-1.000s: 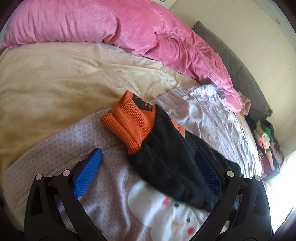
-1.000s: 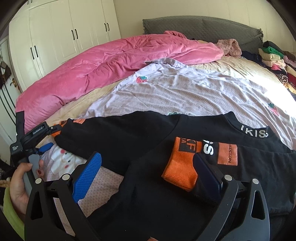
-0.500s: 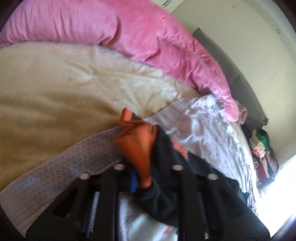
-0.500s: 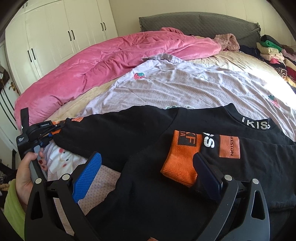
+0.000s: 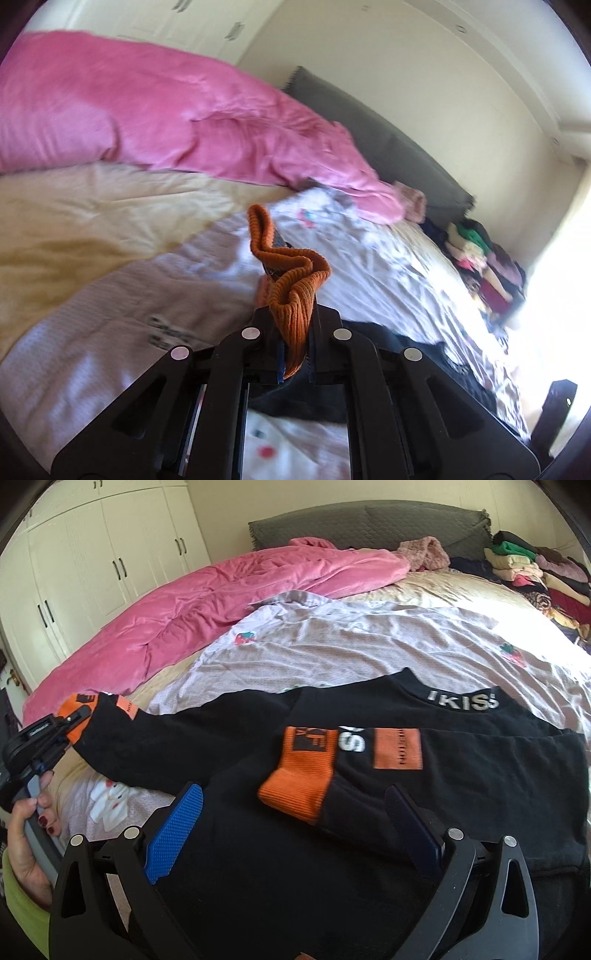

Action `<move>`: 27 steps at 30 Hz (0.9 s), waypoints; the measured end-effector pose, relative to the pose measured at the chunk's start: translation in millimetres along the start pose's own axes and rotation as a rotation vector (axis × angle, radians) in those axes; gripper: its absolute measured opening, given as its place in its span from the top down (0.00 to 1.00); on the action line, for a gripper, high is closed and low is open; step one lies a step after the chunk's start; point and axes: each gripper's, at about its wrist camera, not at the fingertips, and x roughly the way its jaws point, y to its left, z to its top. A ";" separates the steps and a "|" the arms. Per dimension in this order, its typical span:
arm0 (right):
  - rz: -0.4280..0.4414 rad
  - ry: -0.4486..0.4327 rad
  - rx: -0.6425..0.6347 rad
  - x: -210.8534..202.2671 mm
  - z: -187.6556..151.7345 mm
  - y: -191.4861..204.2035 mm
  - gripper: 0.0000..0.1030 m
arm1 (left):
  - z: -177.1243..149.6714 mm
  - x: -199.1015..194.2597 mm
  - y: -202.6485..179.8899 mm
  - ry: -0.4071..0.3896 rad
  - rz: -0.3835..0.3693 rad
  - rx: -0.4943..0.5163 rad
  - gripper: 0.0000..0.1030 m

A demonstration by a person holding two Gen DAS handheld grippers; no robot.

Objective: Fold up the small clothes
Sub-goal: 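Fold the sleeve across the shirt body and release the cuff from the left tool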

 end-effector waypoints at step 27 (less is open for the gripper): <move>-0.170 -0.233 0.258 -123.5 -26.2 -139.0 0.04 | -90.4 30.5 -193.6 0.229 -0.263 0.284 0.98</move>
